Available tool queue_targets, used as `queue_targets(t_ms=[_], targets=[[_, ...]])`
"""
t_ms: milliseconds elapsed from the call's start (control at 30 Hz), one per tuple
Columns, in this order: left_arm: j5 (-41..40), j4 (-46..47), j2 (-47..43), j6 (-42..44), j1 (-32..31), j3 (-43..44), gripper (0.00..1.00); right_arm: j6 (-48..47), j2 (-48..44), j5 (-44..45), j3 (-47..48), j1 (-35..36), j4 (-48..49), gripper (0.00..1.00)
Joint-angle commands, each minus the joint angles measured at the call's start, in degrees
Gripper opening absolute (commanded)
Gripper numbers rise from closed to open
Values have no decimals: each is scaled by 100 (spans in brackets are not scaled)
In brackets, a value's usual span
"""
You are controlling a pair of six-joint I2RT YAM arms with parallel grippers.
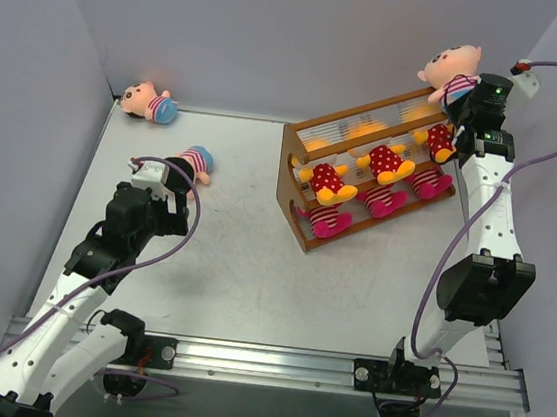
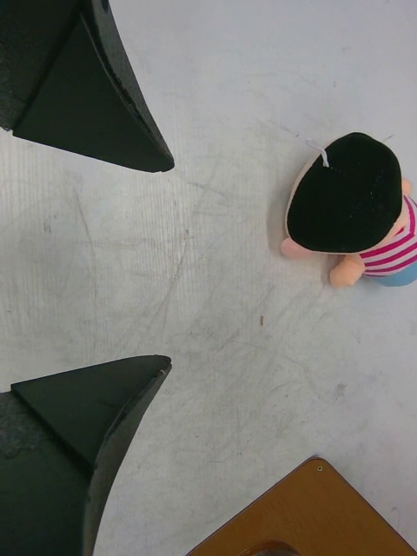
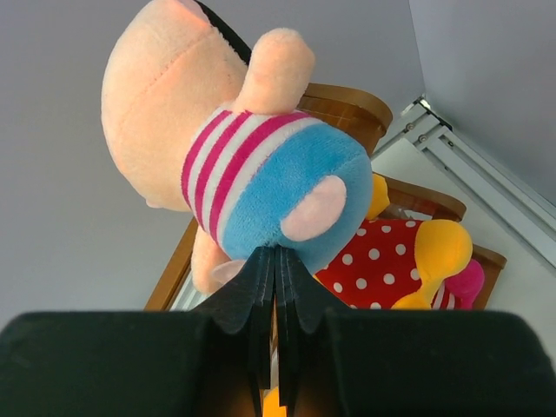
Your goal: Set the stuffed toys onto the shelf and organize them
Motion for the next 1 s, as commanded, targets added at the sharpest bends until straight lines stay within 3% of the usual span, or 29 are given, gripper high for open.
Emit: queue_targets(t_ms=[0, 200, 233, 333, 500, 967], targets=[[-52, 71, -38, 46, -25, 122, 95, -186, -196, 207, 212, 34, -66, 0], [-34, 80, -21, 46, -25, 122, 95, -484, -398, 443, 256, 349, -102, 3], [-26, 71, -21, 46, -25, 131, 95, -615, -416, 531, 282, 368, -110, 14], [-26, 80, -21, 46, -25, 131, 95, -757, -390, 734, 432, 771, -154, 31], [-25, 80, -56, 46, -25, 140, 95, -705, -232, 892, 555, 992, -181, 53], [-26, 71, -126, 37, -33, 122, 95, -379, 480, 1024, 1003, 1027, -488, 54]])
